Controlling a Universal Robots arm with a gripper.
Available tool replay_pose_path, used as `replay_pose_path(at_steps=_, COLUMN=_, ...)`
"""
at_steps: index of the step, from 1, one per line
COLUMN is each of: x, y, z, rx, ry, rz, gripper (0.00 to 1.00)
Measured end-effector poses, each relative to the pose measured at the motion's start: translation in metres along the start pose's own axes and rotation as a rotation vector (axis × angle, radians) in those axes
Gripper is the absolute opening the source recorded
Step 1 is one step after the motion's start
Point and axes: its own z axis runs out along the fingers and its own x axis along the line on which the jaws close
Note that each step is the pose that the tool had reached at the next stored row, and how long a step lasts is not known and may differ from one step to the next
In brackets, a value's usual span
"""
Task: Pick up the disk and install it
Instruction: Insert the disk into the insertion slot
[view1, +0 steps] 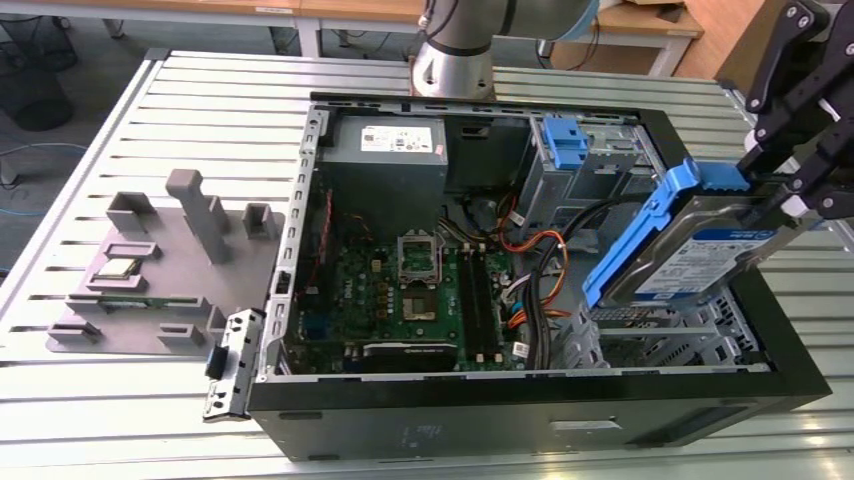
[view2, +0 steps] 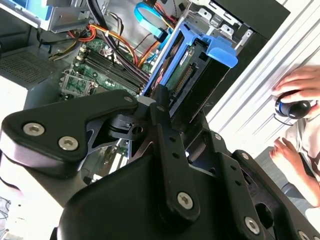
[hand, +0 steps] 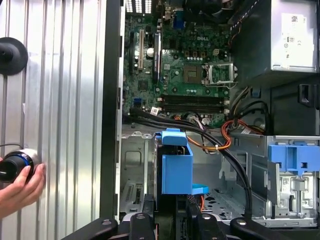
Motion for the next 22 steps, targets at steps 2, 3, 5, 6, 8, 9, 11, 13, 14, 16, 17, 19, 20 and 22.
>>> replay_pose_path(at_steps=2, x=0.0001, y=-0.0012, z=0.0011, rx=0.0, ry=0.0, rz=0.0, gripper=0.35)
replay_pose_path(at_steps=3, x=0.0001, y=-0.0018, z=0.0015, rx=0.0, ry=0.0, rz=0.0, gripper=0.35)
replay_pose_path(at_steps=5, x=0.0002, y=-0.004, z=0.002, rx=0.0, ry=0.0001, rz=0.0, gripper=0.35)
replay_pose_path(at_steps=6, x=0.0002, y=-0.0051, z=0.0022, rx=0.0, ry=0.0001, rz=0.0, gripper=0.35)
replay_pose_path(at_steps=8, x=0.0002, y=-0.0077, z=0.0027, rx=0.0, ry=-0.0002, rz=0.0, gripper=0.35)
replay_pose_path(at_steps=9, x=0.0003, y=-0.0088, z=0.003, rx=0.0, ry=-0.0002, rz=0.0, gripper=0.35)
replay_pose_path(at_steps=11, x=0.0009, y=-0.0099, z=0.0034, rx=0.0002, ry=0.0, rz=0.002, gripper=0.35)
replay_pose_path(at_steps=13, x=0.0018, y=-0.0107, z=0.0041, rx=0.0007, ry=-0.0003, rz=0.009, gripper=0.35)
replay_pose_path(at_steps=14, x=0.0021, y=-0.011, z=0.0043, rx=0.001, ry=-0.0005, rz=0.013, gripper=0.35)
replay_pose_path(at_steps=16, x=0.002, y=-0.011, z=0.0042, rx=0.0011, ry=-0.0004, rz=0.013, gripper=0.35)
replay_pose_path(at_steps=17, x=0.0021, y=-0.011, z=0.0043, rx=0.001, ry=-0.0004, rz=0.014, gripper=0.35)
replay_pose_path(at_steps=19, x=0.0028, y=-0.0111, z=0.0042, rx=0.0011, ry=-0.0002, rz=0.013, gripper=0.35)
replay_pose_path(at_steps=20, x=0.0039, y=-0.0111, z=0.0042, rx=0.001, ry=-0.0003, rz=0.014, gripper=0.35)
replay_pose_path(at_steps=22, x=0.0058, y=-0.0111, z=0.0045, rx=0.0011, ry=-0.0003, rz=0.014, gripper=0.35)
